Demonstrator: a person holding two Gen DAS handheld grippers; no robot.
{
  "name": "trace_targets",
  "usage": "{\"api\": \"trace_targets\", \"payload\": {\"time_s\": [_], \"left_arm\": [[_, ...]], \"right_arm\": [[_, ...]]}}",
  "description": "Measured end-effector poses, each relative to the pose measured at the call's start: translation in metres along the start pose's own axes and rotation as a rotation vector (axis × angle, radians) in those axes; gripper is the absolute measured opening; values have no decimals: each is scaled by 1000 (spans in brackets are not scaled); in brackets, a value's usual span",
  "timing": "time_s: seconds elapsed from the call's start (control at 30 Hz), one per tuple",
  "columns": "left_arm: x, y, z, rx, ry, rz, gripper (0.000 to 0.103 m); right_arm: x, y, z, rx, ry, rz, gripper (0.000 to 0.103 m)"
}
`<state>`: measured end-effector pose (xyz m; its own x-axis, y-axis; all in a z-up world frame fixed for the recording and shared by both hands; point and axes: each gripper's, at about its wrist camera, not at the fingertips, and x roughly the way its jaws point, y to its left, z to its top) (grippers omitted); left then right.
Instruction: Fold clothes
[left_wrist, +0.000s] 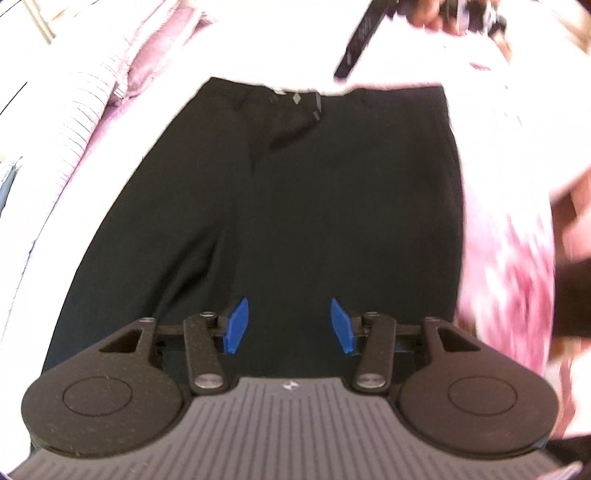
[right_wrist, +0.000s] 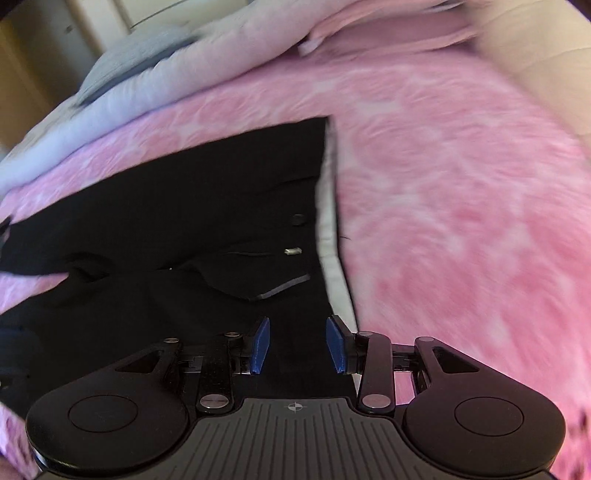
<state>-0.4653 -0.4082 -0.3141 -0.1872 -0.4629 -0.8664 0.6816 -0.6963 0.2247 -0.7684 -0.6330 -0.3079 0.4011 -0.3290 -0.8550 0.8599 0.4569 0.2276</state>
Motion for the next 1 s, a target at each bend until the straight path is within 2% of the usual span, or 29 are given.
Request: {"api": "trace_targets", "payload": {"time_s": [0.1, 0.2, 0.3, 0.33, 0.37, 0.4, 0.43, 0.53, 0.63, 0.77, 0.83, 0.9, 0.97, 1.0], "left_arm": [[24, 0, 31, -69, -7, 19, 45], [48, -1, 59, -118, -12, 26, 45], [70, 0, 85, -140, -22, 22, 45], [76, 1, 92, -143, -25, 20, 45], [81, 3, 100, -144, -29, 22, 45], [85, 6, 106, -148, -33, 23, 45], [89, 10, 112, -152, -37, 24, 45], [98, 26, 128, -172, -55, 44, 45], [107, 51, 137, -244, -76, 66, 47], [131, 85, 146, -348, -84, 56, 47], [148, 93, 150, -345, -79, 40, 47], [165, 95, 155, -310, -62, 5, 47], [175, 93, 160, -269, -64, -34, 47], [177, 92, 162, -251, -70, -54, 47]], "right_arm": [[37, -20, 18, -48, 39, 90, 38], [71, -42, 27, -44, 85, 190, 38], [79, -60, 30, -24, 89, 296, 38], [80, -67, 30, -5, 95, 331, 35], [80, -75, 30, 23, 105, 361, 26], [81, -81, 29, 53, 116, 387, 22], [79, -87, 29, 77, 117, 406, 12], [71, -100, 29, 140, 107, 452, 6], [48, -97, 27, 116, 63, 481, 5], [47, -93, 23, 96, 64, 482, 5], [48, -91, 22, 87, 67, 480, 6], [49, -89, 20, 78, 70, 479, 14], [60, -91, 18, 77, 102, 470, 29], [66, -92, 16, 77, 121, 464, 30]]}}
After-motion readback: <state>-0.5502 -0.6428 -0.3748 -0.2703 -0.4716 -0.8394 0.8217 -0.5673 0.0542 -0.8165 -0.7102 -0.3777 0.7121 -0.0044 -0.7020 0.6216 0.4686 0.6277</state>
